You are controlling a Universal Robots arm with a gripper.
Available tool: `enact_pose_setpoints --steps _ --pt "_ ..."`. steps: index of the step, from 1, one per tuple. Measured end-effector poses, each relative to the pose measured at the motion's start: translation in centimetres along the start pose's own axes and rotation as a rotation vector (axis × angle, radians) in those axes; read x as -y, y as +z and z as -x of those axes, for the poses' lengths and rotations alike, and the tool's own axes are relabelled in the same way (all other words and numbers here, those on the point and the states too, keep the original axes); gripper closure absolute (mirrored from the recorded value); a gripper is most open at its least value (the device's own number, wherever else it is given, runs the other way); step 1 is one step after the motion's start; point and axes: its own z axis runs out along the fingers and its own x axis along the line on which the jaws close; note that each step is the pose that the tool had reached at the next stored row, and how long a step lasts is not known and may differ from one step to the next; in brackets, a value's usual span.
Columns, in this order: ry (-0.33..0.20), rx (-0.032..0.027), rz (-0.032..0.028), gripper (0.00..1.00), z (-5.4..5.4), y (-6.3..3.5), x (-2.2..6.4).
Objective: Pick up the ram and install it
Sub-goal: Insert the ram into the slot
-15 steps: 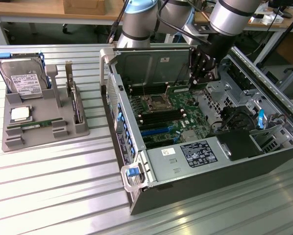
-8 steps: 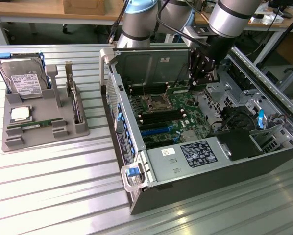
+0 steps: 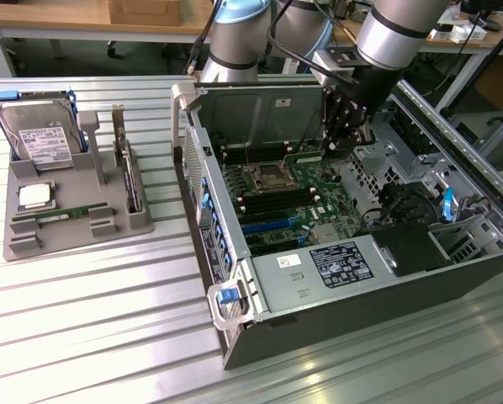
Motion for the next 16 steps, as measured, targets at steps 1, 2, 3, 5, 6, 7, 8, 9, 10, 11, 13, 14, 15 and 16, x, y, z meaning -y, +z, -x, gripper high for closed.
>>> enact_pose_setpoints --steps 1,2,3,5,6,7,8,9,10,11,13,14,15,16 --pt "0.0 0.0 0.0 0.87 0.0 0.05 0.0" --pt "0.0 0.0001 0.0 0.87 -0.01 0.11 0.0" --pt "0.0 0.0001 0.0 0.87 -0.01 0.18 0.01" --pt "0.0 0.0001 0.0 0.87 -0.02 0.3 0.01" --pt "0.0 0.0001 0.0 0.87 -0.02 0.38 0.02" --pt "0.0 0.0 0.0 0.87 -0.02 0.44 0.02" --pt "0.0 0.0 0.0 0.87 -0.03 0.49 0.02" --pt "0.0 0.0001 0.0 0.87 -0.03 0.54 0.02" --pt "0.0 0.0001 0.0 0.87 -0.03 0.61 0.02" --pt "0.0 0.0 0.0 0.87 -0.04 0.68 0.03" --pt "0.0 0.0 0.0 0.87 -0.04 0.77 0.03" --pt "0.0 0.0001 0.0 0.87 -0.05 0.85 0.03" --pt "0.0 0.0 0.0 0.87 -0.05 0.94 0.04" --pt "0.0 0.0001 0.0 0.87 -0.05 1.02 0.04"
